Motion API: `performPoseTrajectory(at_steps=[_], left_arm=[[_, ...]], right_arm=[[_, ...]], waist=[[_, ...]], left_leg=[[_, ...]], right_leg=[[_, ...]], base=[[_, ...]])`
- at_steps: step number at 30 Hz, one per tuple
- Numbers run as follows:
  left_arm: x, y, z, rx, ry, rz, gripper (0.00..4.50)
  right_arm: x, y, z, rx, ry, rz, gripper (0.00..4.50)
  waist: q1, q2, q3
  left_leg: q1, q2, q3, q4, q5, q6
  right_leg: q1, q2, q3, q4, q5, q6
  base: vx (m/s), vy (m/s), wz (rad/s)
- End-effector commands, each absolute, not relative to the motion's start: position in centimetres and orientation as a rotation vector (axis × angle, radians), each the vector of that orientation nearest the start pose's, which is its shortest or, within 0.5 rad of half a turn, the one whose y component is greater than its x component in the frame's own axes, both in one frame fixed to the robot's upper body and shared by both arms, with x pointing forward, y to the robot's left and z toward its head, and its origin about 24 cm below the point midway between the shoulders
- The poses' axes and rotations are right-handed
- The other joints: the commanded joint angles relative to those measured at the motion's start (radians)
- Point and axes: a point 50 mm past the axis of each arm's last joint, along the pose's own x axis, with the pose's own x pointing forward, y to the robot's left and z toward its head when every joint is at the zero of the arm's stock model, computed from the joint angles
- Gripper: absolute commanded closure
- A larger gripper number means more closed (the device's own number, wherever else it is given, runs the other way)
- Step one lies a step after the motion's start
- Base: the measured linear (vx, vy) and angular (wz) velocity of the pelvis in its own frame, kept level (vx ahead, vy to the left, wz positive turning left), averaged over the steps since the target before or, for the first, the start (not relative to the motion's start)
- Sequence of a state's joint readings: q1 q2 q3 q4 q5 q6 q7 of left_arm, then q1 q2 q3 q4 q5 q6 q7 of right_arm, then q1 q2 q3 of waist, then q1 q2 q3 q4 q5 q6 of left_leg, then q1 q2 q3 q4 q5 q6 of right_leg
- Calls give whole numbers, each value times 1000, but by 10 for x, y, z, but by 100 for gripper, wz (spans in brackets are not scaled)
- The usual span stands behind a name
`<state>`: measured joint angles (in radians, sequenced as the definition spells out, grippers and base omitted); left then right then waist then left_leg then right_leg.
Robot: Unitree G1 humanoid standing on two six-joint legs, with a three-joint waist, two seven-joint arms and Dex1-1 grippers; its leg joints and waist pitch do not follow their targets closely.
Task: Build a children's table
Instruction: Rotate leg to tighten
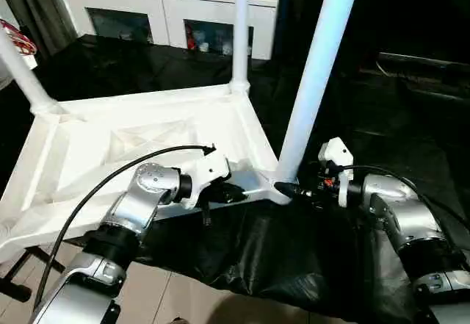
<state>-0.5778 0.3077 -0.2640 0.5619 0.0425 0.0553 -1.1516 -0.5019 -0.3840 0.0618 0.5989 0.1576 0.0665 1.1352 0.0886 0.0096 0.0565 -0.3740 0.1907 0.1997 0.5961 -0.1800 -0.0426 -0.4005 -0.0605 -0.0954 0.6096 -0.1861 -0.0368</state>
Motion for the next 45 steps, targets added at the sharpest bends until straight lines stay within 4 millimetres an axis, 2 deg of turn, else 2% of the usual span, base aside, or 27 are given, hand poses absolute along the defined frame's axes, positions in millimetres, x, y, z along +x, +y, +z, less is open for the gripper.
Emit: performPoseTrajectory(at_steps=[1,3,8,17,18,19,22,23,24,27,29,31,32,36,37,38,39,40,41,42,44,45], left_arm=[[316,110,71,422,240,-1369,450],[316,110,71,420,241,-1377,450],[314,111,71,416,248,-1391,450],[317,102,68,414,245,-1336,450],[318,97,68,404,242,-1315,450],[320,92,68,402,237,-1290,450],[324,82,68,393,230,-1233,450],[325,80,68,392,229,-1225,450],[326,78,69,393,228,-1211,450],[332,57,70,360,225,-1128,450],[333,48,70,350,229,-1095,450],[334,42,69,345,234,-1065,450],[334,42,69,345,234,-1065,450],[334,33,67,377,237,-1022,450],[334,33,68,381,236,-1021,450],[334,33,68,383,235,-1017,450],[334,34,68,381,232,-1022,450],[333,35,68,376,227,-1033,450],[333,37,69,360,221,-1044,450],[332,38,69,347,219,-1047,450],[331,40,69,339,215,-1061,450],[330,47,68,343,214,-1085,450]], right_arm=[[314,-178,60,-132,276,1127,158],[312,-178,61,-126,278,1146,164],[308,-175,58,-116,291,1193,223],[299,-166,45,-87,319,1214,250],[299,-161,43,-79,302,1184,251],[301,-155,40,-59,295,1136,251],[304,-143,32,-51,304,1042,251],[304,-142,31,-50,305,1031,251],[305,-139,29,-47,308,1010,251],[311,-112,18,-9,312,854,252],[315,-99,15,8,316,767,252],[320,-89,14,32,324,682,253],[320,-89,14,32,324,682,253],[331,-68,24,89,304,581,253],[332,-67,26,96,285,587,253],[333,-66,30,120,258,608,253],[332,-66,31,122,249,619,219],[332,-68,33,122,229,642,219],[331,-72,35,92,204,672,219],[331,-75,35,66,189,690,178],[331,-83,35,48,187,703,171],[330,-97,36,18,194,733,161]], waist=[[1,-8,-70],[2,-8,-70],[3,-8,-70],[4,-8,-69],[4,-7,-69],[4,-8,-68],[-4,-11,-67],[-8,-9,-63],[-9,-10,-63],[-13,-9,-63],[-22,-9,-63],[-32,-8,-62],[-32,-4,-63],[-41,-4,-64],[-40,-10,-65],[-40,-9,-64],[-39,-9,-65],[-39,-9,-65],[-38,-9,-65],[-37,-12,-66],[-35,-12,-66],[-33,-12,-66]], left_leg=[[15,53,-25,-58,-155,81],[14,52,-25,-58,-157,80],[14,53,-26,-58,-162,77],[16,53,-26,-59,-170,71],[15,53,-26,-59,-170,72],[21,54,-26,-60,-180,65],[16,50,-29,-61,-187,51],[19,50,-29,-63,-197,46],[21,49,-29,-63,-206,43],[24,47,-30,-63,-216,33],[23,48,-32,-66,-223,22],[23,46,-33,-67,-235,21],[24,46,-34,-66,-237,20],[20,46,-33,-67,-231,26],[20,46,-32,-66,-224,30],[19,46,-32,-66,-220,36],[18,47,-31,-66,-217,38],[17,46,-30,-66,-208,43],[17,47,-30,-66,-208,46],[16,47,-29,-64,-206,50],[15,47,-28,-63,-192,59],[14,46,-28,-63,-188,65]], right_leg=[[53,-93,61,-82,-228,-183],[54,-93,60,-82,-232,-179],[54,-95,60,-86,-258,-168],[52,-94,60,-87,-269,-167],[50,-94,60,-87,-268,-165],[47,-95,61,-90,-282,-163],[52,-97,59,-94,-321,-149],[46,-95,60,-98,-338,-146],[47,-96,59,-99,-352,-142],[44,-96,60,-104,-382,-130],[45,-99,61,-103,-382,-134],[44,-97,60,-105,-383,-136],[45,-98,60,-104,-381,-137],[47,-98,62,-102,-346,-146],[48,-99,63,-100,-337,-148],[49,-99,64,-100,-330,-146],[49,-99,64,-99,-322,-146],[50,-98,64,-98,-304,-149],[50,-99,65,-97,-296,-152],[52,-99,64,-96,-292,-153],[53,-99,65,-94,-276,-157],[55,-99,64,-94,-273,-159]], base=[[0,0,0],[0,0,0],[0,0,0],[0,0,0],[0,0,0],[0,0,0],[0,0,0],[0,0,0],[0,0,0],[0,0,0],[0,0,0],[0,0,0],[0,0,0],[0,0,0],[0,0,0],[0,0,0],[0,0,0],[0,0,0],[0,0,0],[0,0,0],[0,0,0],[0,0,0]])
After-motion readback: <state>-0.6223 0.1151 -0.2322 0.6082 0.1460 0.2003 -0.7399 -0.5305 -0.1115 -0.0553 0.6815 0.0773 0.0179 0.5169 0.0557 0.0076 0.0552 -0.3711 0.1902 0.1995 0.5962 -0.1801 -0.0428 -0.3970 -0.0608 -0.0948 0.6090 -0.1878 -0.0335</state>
